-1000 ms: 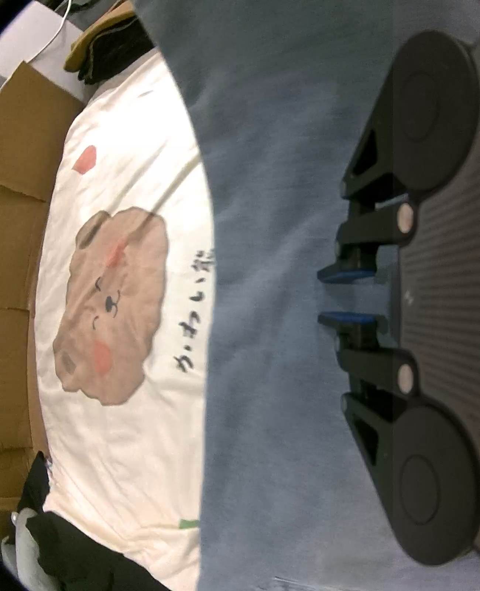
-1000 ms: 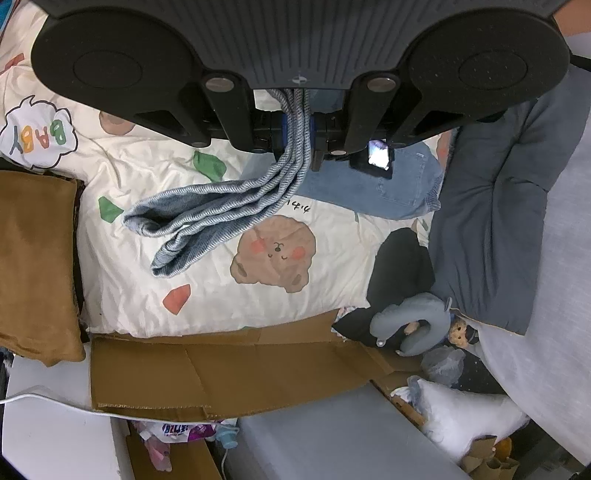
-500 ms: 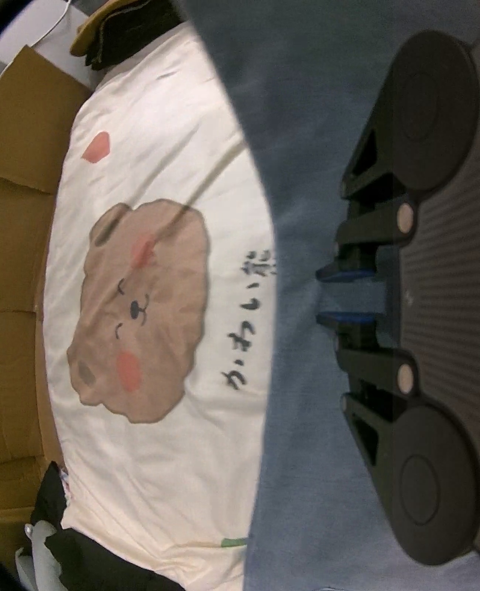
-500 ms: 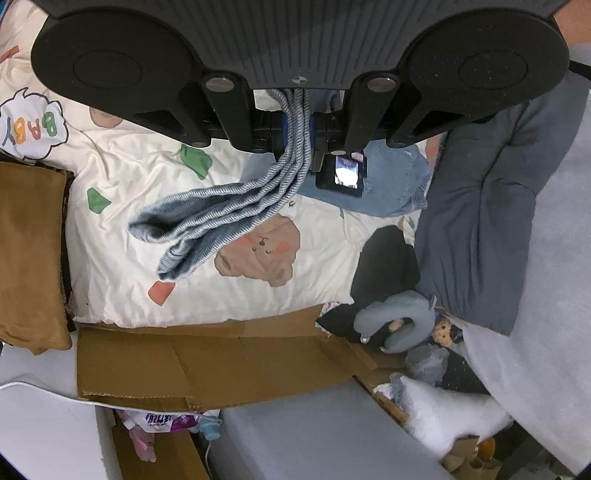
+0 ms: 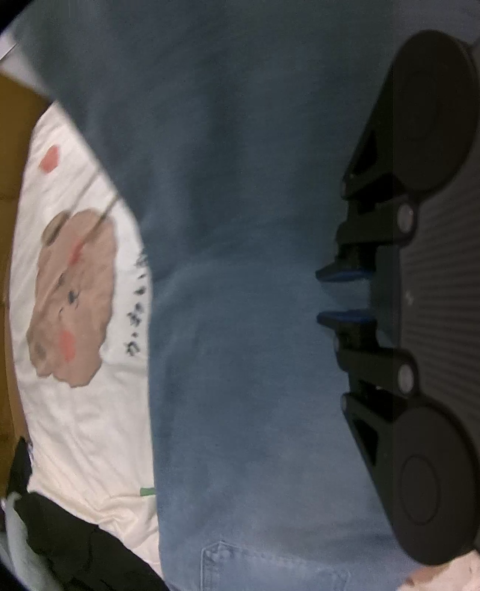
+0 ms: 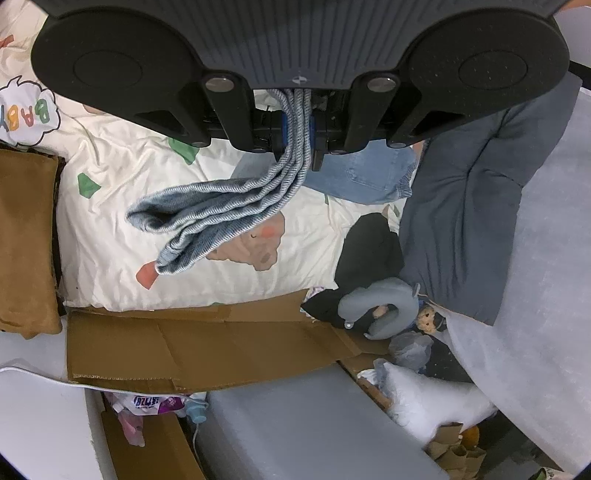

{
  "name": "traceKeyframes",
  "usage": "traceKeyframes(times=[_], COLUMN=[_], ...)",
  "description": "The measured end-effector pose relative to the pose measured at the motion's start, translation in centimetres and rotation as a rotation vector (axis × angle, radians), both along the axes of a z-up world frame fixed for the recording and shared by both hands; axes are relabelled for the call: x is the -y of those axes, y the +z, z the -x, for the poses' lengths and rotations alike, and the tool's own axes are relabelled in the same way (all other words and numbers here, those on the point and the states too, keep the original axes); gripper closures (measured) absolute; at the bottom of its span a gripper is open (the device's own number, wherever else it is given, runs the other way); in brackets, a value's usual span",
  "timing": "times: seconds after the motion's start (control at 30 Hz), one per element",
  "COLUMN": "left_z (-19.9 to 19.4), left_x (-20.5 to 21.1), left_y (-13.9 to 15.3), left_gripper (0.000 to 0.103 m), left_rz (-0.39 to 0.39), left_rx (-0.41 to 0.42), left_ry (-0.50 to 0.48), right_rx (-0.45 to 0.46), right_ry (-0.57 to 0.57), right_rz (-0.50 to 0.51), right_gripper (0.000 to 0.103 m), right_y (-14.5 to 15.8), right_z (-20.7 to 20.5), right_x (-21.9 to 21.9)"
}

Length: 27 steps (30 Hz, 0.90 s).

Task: Fold clothes
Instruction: 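Carry the held legs toward the waistband and lower them with the right tool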

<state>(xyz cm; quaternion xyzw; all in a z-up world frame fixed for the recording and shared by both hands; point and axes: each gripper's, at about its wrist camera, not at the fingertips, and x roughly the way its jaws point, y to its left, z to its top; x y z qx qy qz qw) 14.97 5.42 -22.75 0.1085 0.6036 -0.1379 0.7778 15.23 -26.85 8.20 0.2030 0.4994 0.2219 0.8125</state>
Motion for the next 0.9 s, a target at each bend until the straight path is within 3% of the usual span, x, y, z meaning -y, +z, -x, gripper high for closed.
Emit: traceKeyframes(times=[0.2,0.43,0.57,0.67,0.8,0.9], left_z=[1.8,2.7,2.8,2.9,3.5,3.5], left_x=[-2.8,-6.7,-8.7,-10.1,-11.5,-12.5], left_y=[4.7,12.8,17.4,19.1,19.7,19.0], left_gripper=[0.083,0.082,0.059,0.058,0.033,0.033], left_rz=[-0.055,-0.091,-0.019,0.012,0.016,0.039], left_rx=[0.035,0.117,0.175,0.191,0.215,0.216], left_ry=[0.025,0.092,0.122,0.146,0.187,0.198], right_rx=[0.010,0.020,0.023,0.013,0.018,0.022], right_ry=[0.008,0.038,0.044,0.036,0.036,0.019], right_rz=[-0.007,0.000,-0.009,-0.013,-0.028,-0.043], right_gripper=[0.094,0.094,0.094,0.094,0.094,0.094], right_y=[0.5,0.6,0.8,0.8,1.3,1.6], right_z=[0.2,0.5,0.5,0.5,0.7,0.6], right_x=[0.4,0.0,0.3,0.6,0.3,0.1])
